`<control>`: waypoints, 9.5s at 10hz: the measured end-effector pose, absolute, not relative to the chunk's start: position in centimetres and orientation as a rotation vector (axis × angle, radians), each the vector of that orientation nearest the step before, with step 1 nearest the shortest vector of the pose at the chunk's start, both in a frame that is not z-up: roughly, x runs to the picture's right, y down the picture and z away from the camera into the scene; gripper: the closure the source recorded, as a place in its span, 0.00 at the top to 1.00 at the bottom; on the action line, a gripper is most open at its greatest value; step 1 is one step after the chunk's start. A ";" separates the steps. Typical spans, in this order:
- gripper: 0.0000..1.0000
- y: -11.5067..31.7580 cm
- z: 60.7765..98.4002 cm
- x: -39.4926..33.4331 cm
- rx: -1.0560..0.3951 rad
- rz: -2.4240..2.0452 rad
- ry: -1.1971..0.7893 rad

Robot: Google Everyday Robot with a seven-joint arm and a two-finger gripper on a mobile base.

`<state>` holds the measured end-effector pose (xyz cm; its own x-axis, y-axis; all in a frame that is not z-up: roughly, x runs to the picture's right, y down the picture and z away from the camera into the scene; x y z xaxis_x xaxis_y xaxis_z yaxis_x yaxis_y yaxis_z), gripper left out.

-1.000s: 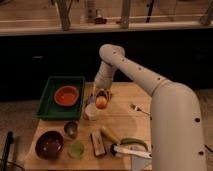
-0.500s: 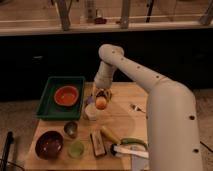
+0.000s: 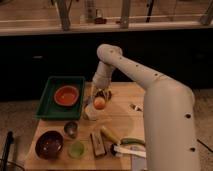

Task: Place apple in paper cup

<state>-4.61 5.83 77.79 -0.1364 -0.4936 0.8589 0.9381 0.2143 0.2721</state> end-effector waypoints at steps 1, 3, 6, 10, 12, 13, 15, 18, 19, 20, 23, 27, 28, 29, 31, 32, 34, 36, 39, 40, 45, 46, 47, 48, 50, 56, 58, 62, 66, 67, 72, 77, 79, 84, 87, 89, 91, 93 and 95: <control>0.00 5.8 77.8 -4.7 -0.529 -1.343 -1.103; 0.00 5.8 77.9 -5.0 -0.517 -1.345 -1.104; 0.00 5.8 77.9 -5.9 -0.498 -1.355 -1.110; 0.24 5.6 77.9 -6.9 -0.494 -1.366 -1.130; 0.43 5.6 77.9 -7.0 -0.489 -1.369 -1.147; 0.55 5.5 77.9 -7.2 -0.486 -1.374 -1.159; 0.73 5.5 78.0 -7.5 -0.484 -1.379 -1.169; 0.80 5.5 78.0 -7.6 -0.485 -1.378 -1.170; 0.80 5.5 78.0 -7.7 -0.487 -1.380 -1.169; 0.80 5.5 78.1 -7.8 -0.485 -1.380 -1.166; 0.80 5.5 77.9 -7.9 -0.487 -1.385 -1.161; 0.80 5.5 77.8 -7.6 -0.490 -1.386 -1.147; 0.80 5.6 77.8 -7.6 -0.491 -1.385 -1.144; 0.80 5.6 77.8 -7.6 -0.491 -1.384 -1.142; 0.80 5.6 77.8 -7.5 -0.492 -1.389 -1.134; 0.80 5.6 77.8 -7.6 -0.490 -1.394 -1.128; 0.80 5.4 77.8 -7.6 -0.485 -1.403 -1.119; 0.80 5.3 77.7 -7.6 -0.481 -1.413 -1.112; 0.80 5.2 77.7 -7.6 -0.478 -1.416 -1.109; 0.80 5.2 77.7 -7.6 -0.477 -1.416 -1.110; 0.80 5.2 77.7 -7.6 -0.477 -1.416 -1.110; 0.80 5.2 77.7 -7.6 -0.477 -1.416 -1.110; 0.80 5.2 77.7 -7.6 -0.477 -1.416 -1.110; 0.80 5.2 77.7 -7.6 -0.477 -1.416 -1.110; 0.80 5.2 77.7 -7.7 -0.477 -1.416 -1.110; 0.80 5.2 77.7 -7.7 -0.477 -1.416 -1.110; 0.80 5.2 77.7 -7.7 -0.477 -1.416 -1.110; 0.80 5.2 77.7 -7.7 -0.477 -1.416 -1.110; 0.80 5.2 77.7 -7.7 -0.477 -1.416 -1.110; 0.80 5.2 77.7 -7.7 -0.477 -1.416 -1.110; 0.80 5.2 77.7 -7.7 -0.477 -1.416 -1.110; 0.80 5.2 77.7 -7.7 -0.477 -1.416 -1.110; 0.80 5.2 77.7 -7.7 -0.477 -1.416 -1.110; 0.80 5.2 77.7 -7.7 -0.477 -1.416 -1.110; 0.80 5.2 77.7 -7.7 -0.477 -1.416 -1.110; 0.80 5.2 77.7 -7.7 -0.477 -1.416 -1.110; 0.80 5.2 77.7 -7.7 -0.478 -1.416 -1.110; 0.80 5.2 77.7 -7.7 -0.477 -1.416 -1.110; 0.80 5.2 77.7 -7.7 -0.477 -1.416 -1.110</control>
<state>-7.66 5.20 77.73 -0.2022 -0.5320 0.8223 0.9255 0.1707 0.3380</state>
